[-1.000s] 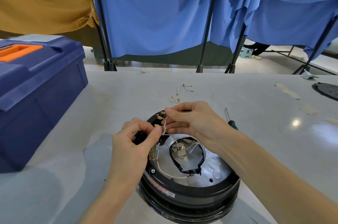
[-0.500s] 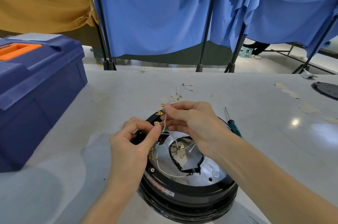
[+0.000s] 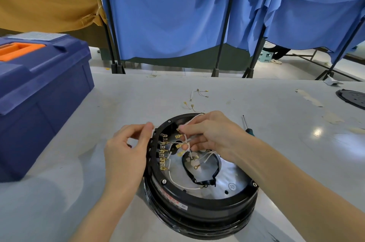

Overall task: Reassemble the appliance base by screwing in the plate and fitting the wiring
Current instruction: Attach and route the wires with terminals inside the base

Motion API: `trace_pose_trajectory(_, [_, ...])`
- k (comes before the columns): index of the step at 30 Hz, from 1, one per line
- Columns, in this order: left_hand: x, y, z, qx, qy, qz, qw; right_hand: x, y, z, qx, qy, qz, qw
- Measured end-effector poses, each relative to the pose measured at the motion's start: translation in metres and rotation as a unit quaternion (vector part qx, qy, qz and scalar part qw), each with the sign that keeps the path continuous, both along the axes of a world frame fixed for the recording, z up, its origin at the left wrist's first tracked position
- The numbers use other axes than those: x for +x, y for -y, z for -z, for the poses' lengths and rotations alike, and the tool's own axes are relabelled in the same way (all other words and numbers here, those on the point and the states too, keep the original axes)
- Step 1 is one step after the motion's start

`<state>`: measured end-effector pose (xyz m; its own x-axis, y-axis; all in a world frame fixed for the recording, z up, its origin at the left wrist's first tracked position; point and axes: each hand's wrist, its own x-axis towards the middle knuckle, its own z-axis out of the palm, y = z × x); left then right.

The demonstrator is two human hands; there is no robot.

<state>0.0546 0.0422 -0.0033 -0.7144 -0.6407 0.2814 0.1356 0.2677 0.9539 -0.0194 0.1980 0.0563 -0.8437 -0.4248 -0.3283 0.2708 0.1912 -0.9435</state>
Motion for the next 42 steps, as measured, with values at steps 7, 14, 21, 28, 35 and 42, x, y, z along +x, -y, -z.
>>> trace_pose_trajectory(7, [-0.005, -0.001, 0.013, -0.025, 0.045, -0.044, 0.998, 0.000, 0.015, 0.007, 0.059, 0.016, -0.025, 0.998])
trace_pose_trajectory(14, [-0.006, -0.002, 0.015, 0.005, 0.040, -0.040, 0.998, -0.002, 0.021, 0.010, 0.042, 0.053, -0.007, 0.998])
trace_pose_trajectory(21, [-0.005, -0.004, 0.015, 0.019, 0.033, -0.033, 0.999, -0.003, 0.024, 0.017, 0.029, 0.058, 0.027, 0.998])
trace_pose_trajectory(28, [-0.005, -0.006, 0.013, 0.018, 0.033, -0.031, 0.999, -0.004, 0.025, 0.020, 0.017, 0.075, 0.044, 0.996])
trace_pose_trajectory(35, [-0.006, -0.006, 0.014, 0.016, 0.037, -0.032, 0.999, -0.001, 0.027, 0.022, 0.019, 0.082, 0.042, 0.996])
trace_pose_trajectory(42, [-0.005, -0.005, 0.014, 0.001, 0.037, -0.037, 0.999, -0.002, 0.027, 0.023, 0.004, 0.080, 0.056, 0.995])
